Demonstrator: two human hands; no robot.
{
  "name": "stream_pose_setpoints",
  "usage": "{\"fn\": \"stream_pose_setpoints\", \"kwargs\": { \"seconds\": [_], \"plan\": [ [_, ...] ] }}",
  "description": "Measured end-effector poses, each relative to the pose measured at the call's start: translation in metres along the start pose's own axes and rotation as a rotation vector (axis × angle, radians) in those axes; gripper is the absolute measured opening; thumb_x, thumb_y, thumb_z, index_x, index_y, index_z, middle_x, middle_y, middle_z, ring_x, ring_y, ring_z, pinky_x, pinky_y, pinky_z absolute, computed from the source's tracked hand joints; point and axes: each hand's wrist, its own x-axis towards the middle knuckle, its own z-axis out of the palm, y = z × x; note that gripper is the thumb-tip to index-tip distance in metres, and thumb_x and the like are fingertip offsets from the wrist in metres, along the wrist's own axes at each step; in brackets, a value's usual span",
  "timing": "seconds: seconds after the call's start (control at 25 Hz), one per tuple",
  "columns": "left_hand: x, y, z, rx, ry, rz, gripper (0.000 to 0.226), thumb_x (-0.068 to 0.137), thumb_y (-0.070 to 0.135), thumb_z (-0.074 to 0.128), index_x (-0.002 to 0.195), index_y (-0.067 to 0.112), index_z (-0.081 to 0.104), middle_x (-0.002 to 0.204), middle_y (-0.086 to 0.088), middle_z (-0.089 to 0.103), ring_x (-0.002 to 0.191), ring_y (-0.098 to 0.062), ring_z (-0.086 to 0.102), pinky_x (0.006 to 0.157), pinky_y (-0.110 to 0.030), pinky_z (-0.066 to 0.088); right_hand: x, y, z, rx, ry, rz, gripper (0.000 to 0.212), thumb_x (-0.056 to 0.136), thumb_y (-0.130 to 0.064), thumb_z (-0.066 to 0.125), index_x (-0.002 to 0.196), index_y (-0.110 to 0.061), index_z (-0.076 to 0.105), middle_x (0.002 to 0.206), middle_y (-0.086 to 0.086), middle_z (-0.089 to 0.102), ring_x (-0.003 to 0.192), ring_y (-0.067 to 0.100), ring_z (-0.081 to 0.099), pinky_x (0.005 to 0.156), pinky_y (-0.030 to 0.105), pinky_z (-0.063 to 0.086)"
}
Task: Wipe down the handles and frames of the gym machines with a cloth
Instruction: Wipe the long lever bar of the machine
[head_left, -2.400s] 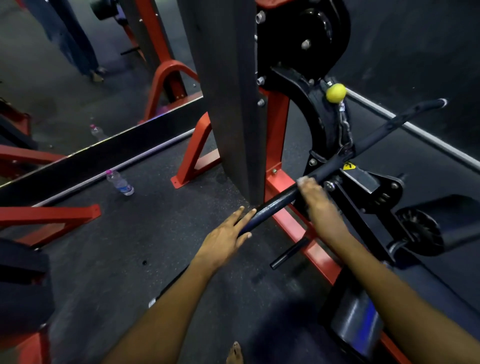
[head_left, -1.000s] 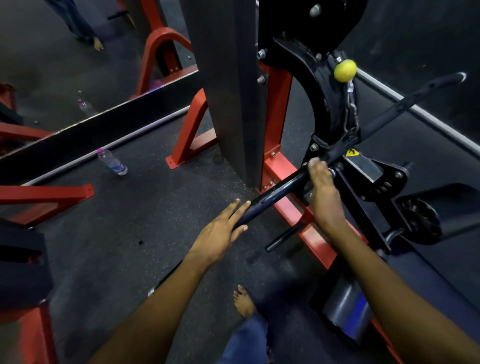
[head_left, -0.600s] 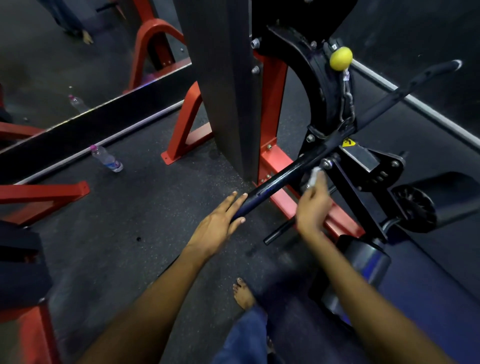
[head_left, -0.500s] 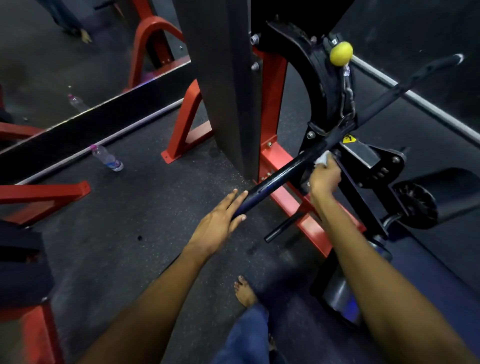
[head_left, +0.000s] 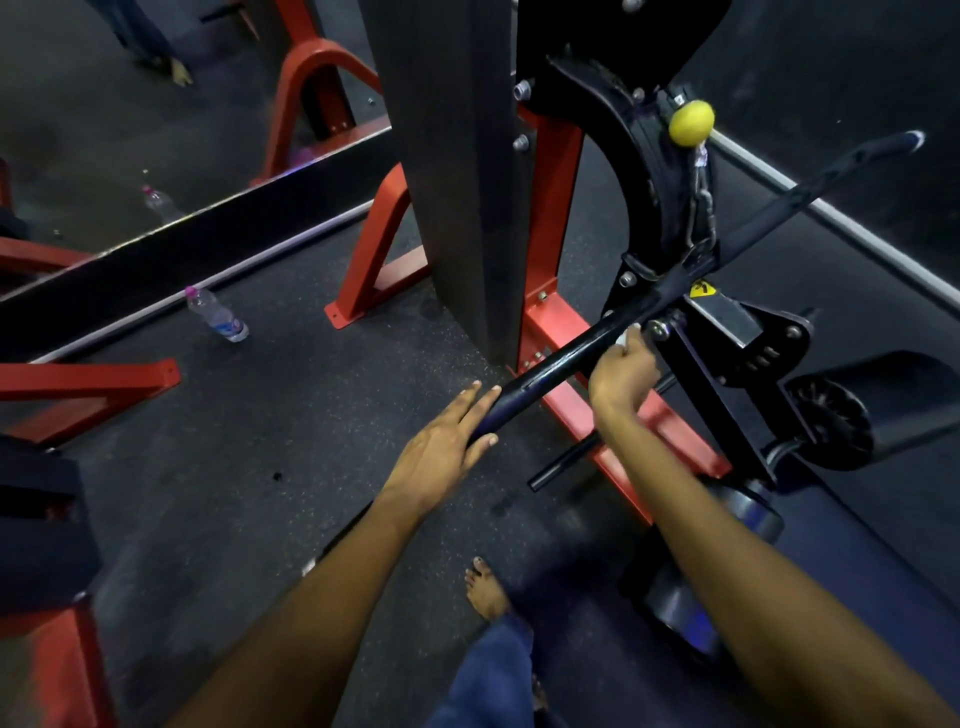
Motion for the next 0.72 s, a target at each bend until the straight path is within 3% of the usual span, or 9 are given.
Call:
{"fn": "stream_pose_setpoints", "kwargs": {
  "seconds": [0.12,0.2,0.24,0.32,0.44,0.52,0.56,0.64,0.72],
  "plan": [
    [-0.009,-0.009,0.000,-0.029,0.014,0.004,0.062,0.099,0.036,0.047,0.153,0.029,0.015,0.160,0.006,0.013,0.143,-0.013,0.025,0.113,-0.030,0.028,-0.083,0.033,-0.008,-0.159,-0.318,-0.666,0.045,0.087,0.010,0.044,0.130,-0.002,0.053,0.134,0.007,0.053,0.128,0.016,0.046,0.110,0.017,0.026],
    [-0.022,-0.020,0.003,-0.074,0.037,-0.030,0.067,0.097,0.033,0.053,0.153,0.026,0.017,0.159,0.005,0.018,0.143,-0.011,0.026,0.116,-0.033,0.028,-0.093,0.060,-0.009,-0.380,-0.582,-1.219,0.037,0.094,-0.006,0.045,0.130,-0.003,0.054,0.138,0.006,0.050,0.131,0.014,0.041,0.113,0.022,0.025],
    [-0.028,-0.024,0.005,-0.087,0.042,-0.051,0.068,0.096,0.032,0.055,0.152,0.025,0.018,0.159,0.005,0.020,0.142,-0.011,0.028,0.115,-0.033,0.029,-0.078,0.056,-0.010,-0.451,-0.648,-1.340,0.037,0.096,-0.022,0.044,0.129,-0.008,0.056,0.137,0.001,0.052,0.130,0.010,0.043,0.112,0.021,0.027],
    [-0.037,-0.029,0.008,-0.096,0.040,-0.077,0.068,0.096,0.031,0.054,0.153,0.025,0.018,0.159,0.005,0.019,0.141,-0.012,0.029,0.115,-0.029,0.028,-0.032,0.039,-0.014,-0.615,-0.522,-1.351,0.041,0.095,-0.042,0.041,0.122,-0.018,0.060,0.130,-0.004,0.056,0.123,0.008,0.050,0.108,0.023,0.033],
    [-0.039,-0.031,0.012,-0.089,0.053,-0.068,0.067,0.097,0.032,0.052,0.153,0.023,0.016,0.160,0.003,0.017,0.143,-0.013,0.026,0.115,-0.027,0.023,0.015,0.024,-0.020,-0.538,-0.264,-0.942,0.043,0.089,-0.016,0.035,0.125,-0.005,0.056,0.134,0.011,0.053,0.128,0.023,0.047,0.116,0.035,0.022],
    [-0.039,-0.033,0.013,-0.094,0.053,-0.081,0.068,0.097,0.033,0.052,0.153,0.022,0.016,0.159,0.002,0.018,0.143,-0.014,0.026,0.117,-0.030,0.024,-0.022,0.029,-0.012,-0.585,-0.376,-0.931,0.047,0.091,-0.004,0.030,0.135,-0.004,0.047,0.144,0.007,0.042,0.137,0.021,0.034,0.117,0.022,0.011],
    [-0.039,-0.034,0.014,-0.097,0.055,-0.088,0.068,0.097,0.034,0.052,0.153,0.021,0.017,0.159,0.001,0.018,0.143,-0.014,0.027,0.117,-0.030,0.025,-0.051,0.038,-0.009,-0.566,-0.522,-0.998,0.047,0.092,-0.001,0.028,0.136,-0.004,0.046,0.144,0.006,0.042,0.137,0.021,0.033,0.116,0.018,0.010],
    [-0.039,-0.034,0.016,-0.093,0.061,-0.088,0.067,0.097,0.033,0.052,0.153,0.018,0.018,0.159,0.000,0.019,0.143,-0.014,0.026,0.117,-0.030,0.024,-0.086,0.063,-0.008,-0.533,-0.663,-1.371,0.049,0.088,0.002,0.030,0.133,0.002,0.048,0.142,0.014,0.043,0.134,0.026,0.037,0.117,0.026,0.010],
    [-0.039,-0.034,0.014,-0.088,0.061,-0.082,0.066,0.097,0.033,0.051,0.153,0.017,0.018,0.159,0.000,0.018,0.143,-0.014,0.026,0.117,-0.029,0.023,-0.054,0.064,-0.012,-0.626,-0.637,-1.560,0.051,0.086,0.007,0.037,0.136,0.002,0.044,0.144,0.016,0.041,0.134,0.027,0.037,0.118,0.031,0.012]
  ]
}}
